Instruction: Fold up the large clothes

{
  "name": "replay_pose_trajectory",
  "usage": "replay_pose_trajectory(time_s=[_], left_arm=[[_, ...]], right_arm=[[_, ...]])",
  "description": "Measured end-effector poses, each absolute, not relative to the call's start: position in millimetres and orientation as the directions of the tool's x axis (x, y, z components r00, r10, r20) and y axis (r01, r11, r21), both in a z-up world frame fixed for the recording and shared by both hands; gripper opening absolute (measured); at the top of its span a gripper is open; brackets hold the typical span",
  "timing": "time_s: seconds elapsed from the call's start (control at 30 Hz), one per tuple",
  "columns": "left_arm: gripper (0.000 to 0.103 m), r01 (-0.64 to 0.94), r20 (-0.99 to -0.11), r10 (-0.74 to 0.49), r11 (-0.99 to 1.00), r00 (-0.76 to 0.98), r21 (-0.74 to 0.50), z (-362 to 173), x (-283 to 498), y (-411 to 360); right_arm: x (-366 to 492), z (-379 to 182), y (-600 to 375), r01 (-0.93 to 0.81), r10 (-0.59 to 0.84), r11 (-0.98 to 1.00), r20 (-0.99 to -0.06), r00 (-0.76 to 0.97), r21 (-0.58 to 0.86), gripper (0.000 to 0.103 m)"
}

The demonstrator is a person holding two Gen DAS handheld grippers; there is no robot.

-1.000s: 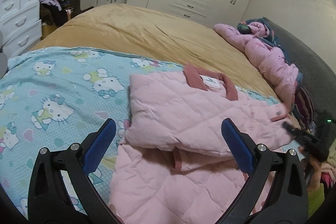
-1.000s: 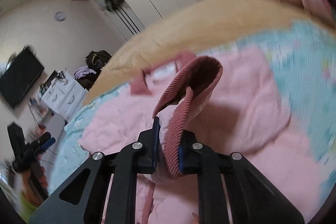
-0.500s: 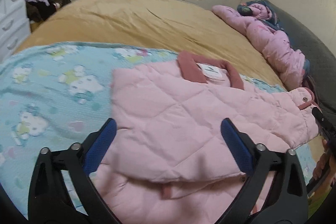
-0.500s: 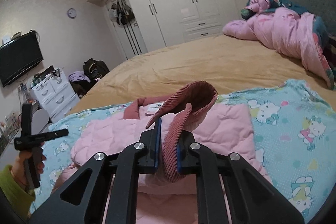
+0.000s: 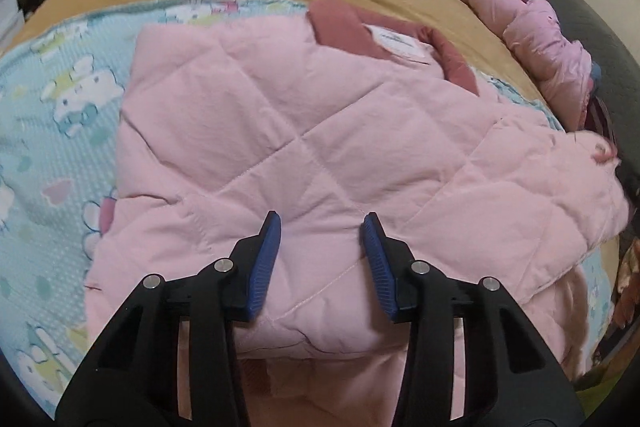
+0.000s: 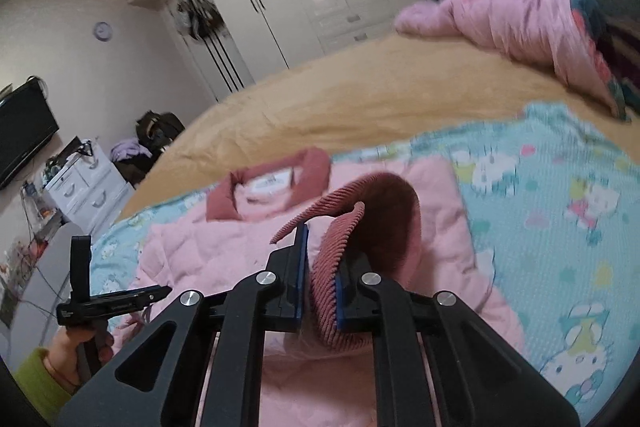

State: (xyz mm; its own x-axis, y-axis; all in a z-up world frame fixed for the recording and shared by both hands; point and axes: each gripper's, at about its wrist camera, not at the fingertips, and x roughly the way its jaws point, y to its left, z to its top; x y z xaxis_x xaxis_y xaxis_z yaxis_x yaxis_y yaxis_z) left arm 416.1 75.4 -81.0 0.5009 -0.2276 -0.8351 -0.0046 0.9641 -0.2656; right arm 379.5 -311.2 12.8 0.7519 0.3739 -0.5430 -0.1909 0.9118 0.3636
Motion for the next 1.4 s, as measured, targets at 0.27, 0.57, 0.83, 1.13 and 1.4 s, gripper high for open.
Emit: replay_pose_trajectory(time_s=[0.27,0.57,0.83,1.13,1.4], left_arm=[[0.035,0.004,-0.854,-0.171,0.981,0.491,-0.194,-87.5,417.3,67.2],[0.035,0.013,-0.842,-0.184,0.978,0.507,-0.206,-90.4,416.5,68.7],[0.035,0.021,-0.826,-0.215,0.971,0.520,-0.239,-90.7,414.0,71.6],[0.035,0.036,-0.808,-0.231,0.967,0.542,-0.252,-94.0,412.6,72.0],[0.037,0.055,-0.803,-0.253,0.962,0.539,-0.266,-86.2,412.4,73.3]], right_arm=[[374.2,14.6,-320.8,-0.099,0.328,0.913,-0.568,0.755,0.396,0.045],[351.0,46.8,-280.3,-0.242,0.325,0.944,-0.496,0.805,0.227,0.062],[409.8,-36.2,-196.0,-0.274,0.128,0.960,-0.785,0.606,-0.055,0.072],[451.5,-94.1,-196.9,-0.266,0.103,0.963,-0.858,0.503,-0.040,0.088],[445.0,-84.5,-199.3,-0.263,0.114,0.964,-0.844,0.524,-0.033,0.088]])
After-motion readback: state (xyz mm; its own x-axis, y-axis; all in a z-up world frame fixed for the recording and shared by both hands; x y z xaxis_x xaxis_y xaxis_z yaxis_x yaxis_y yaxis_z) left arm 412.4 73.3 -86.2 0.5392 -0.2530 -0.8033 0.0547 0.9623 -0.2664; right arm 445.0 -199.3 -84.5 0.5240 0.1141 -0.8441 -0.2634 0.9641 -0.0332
